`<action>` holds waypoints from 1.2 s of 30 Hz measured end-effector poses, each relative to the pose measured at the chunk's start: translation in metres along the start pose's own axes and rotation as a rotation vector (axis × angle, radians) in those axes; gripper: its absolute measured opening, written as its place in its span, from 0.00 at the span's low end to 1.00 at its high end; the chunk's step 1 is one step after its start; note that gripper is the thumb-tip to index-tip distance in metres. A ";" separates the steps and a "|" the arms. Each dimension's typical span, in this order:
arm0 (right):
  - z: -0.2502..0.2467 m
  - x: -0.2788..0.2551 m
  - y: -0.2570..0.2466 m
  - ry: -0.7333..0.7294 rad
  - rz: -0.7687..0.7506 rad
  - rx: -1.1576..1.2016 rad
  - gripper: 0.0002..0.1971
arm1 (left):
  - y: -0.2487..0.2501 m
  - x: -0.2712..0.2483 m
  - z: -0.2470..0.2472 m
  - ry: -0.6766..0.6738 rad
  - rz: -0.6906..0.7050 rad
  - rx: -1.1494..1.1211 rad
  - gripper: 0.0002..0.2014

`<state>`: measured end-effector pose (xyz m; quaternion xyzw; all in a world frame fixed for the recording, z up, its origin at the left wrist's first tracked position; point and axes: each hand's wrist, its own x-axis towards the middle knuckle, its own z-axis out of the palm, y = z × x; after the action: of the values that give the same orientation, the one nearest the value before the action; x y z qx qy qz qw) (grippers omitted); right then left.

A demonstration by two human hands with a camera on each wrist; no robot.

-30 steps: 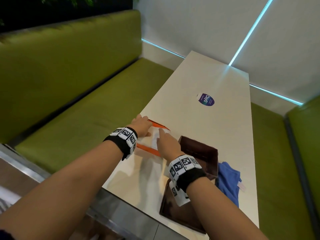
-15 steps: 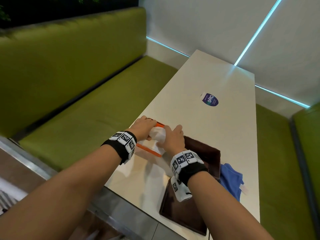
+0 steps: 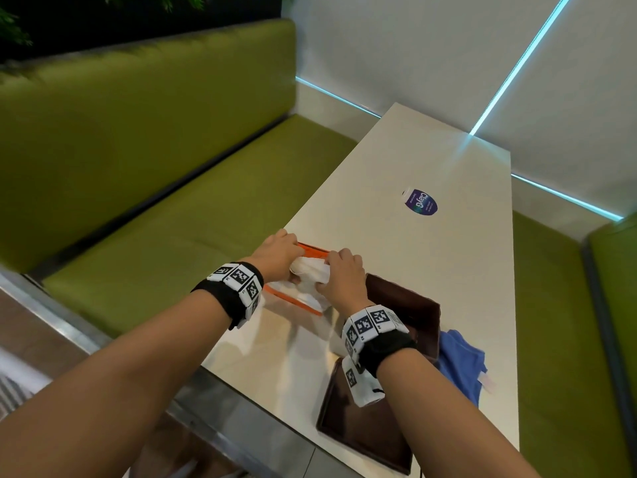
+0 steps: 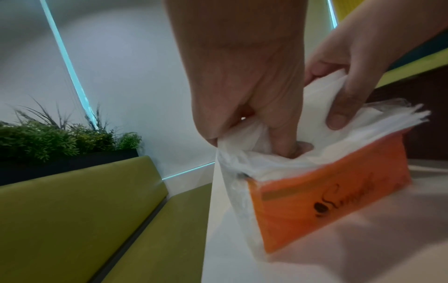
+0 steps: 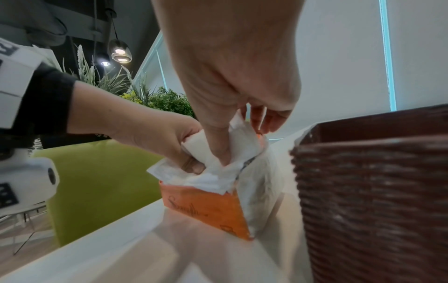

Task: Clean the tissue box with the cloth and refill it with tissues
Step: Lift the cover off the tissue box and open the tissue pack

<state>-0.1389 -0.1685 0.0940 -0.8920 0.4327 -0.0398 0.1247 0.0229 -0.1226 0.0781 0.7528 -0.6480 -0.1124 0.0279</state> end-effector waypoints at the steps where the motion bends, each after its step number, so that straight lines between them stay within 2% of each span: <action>1: -0.001 -0.001 0.001 0.004 -0.010 0.040 0.17 | -0.002 0.000 -0.003 0.003 -0.006 -0.007 0.23; 5: -0.004 -0.002 0.008 -0.039 0.044 0.310 0.14 | -0.007 0.000 -0.018 -0.011 -0.015 -0.049 0.22; 7: -0.008 -0.002 0.010 -0.053 0.087 0.465 0.17 | -0.009 0.000 -0.023 -0.005 -0.014 -0.089 0.20; 9: -0.011 -0.002 0.010 -0.074 0.099 0.532 0.25 | -0.010 -0.002 -0.025 0.012 -0.011 -0.148 0.19; 11: -0.010 -0.001 0.011 -0.108 0.100 0.473 0.34 | -0.009 -0.004 -0.026 0.035 -0.001 -0.193 0.18; 12: -0.009 0.000 0.010 -0.118 0.105 0.417 0.35 | -0.009 -0.006 -0.027 0.049 0.009 -0.210 0.17; 15: -0.010 -0.002 0.010 -0.111 0.125 0.256 0.28 | -0.009 -0.012 -0.032 0.073 0.029 -0.272 0.14; 18: -0.013 -0.006 0.010 -0.064 0.133 0.281 0.23 | -0.009 -0.019 -0.038 0.074 0.018 -0.391 0.15; 21: -0.020 -0.009 0.010 0.017 0.103 0.505 0.19 | -0.014 -0.024 -0.044 0.096 -0.027 -0.576 0.17; 23: -0.027 -0.012 0.010 0.014 0.108 0.736 0.17 | -0.020 -0.028 -0.052 0.119 -0.062 -0.701 0.20; 26: -0.038 -0.019 0.011 0.015 0.175 1.056 0.18 | -0.024 -0.035 -0.064 0.160 -0.100 -0.878 0.25; 28: -0.043 -0.020 0.014 0.044 0.230 1.221 0.20 | -0.019 -0.041 -0.072 0.207 -0.103 -1.123 0.29; 31: -0.050 -0.021 0.013 0.056 0.303 1.463 0.21 | -0.004 -0.044 -0.073 0.265 -0.156 -1.371 0.29; 33: -0.053 -0.021 0.011 0.058 0.382 1.500 0.20 | 0.012 -0.045 -0.068 0.249 -0.175 -1.392 0.27; 36: -0.052 -0.025 0.013 -0.001 0.478 1.350 0.24 | 0.034 -0.042 -0.056 0.190 -0.194 -1.363 0.23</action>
<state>-0.1739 -0.1664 0.1421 -0.5010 0.4970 -0.2702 0.6550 -0.0041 -0.0926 0.1443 0.6286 -0.3574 -0.4296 0.5408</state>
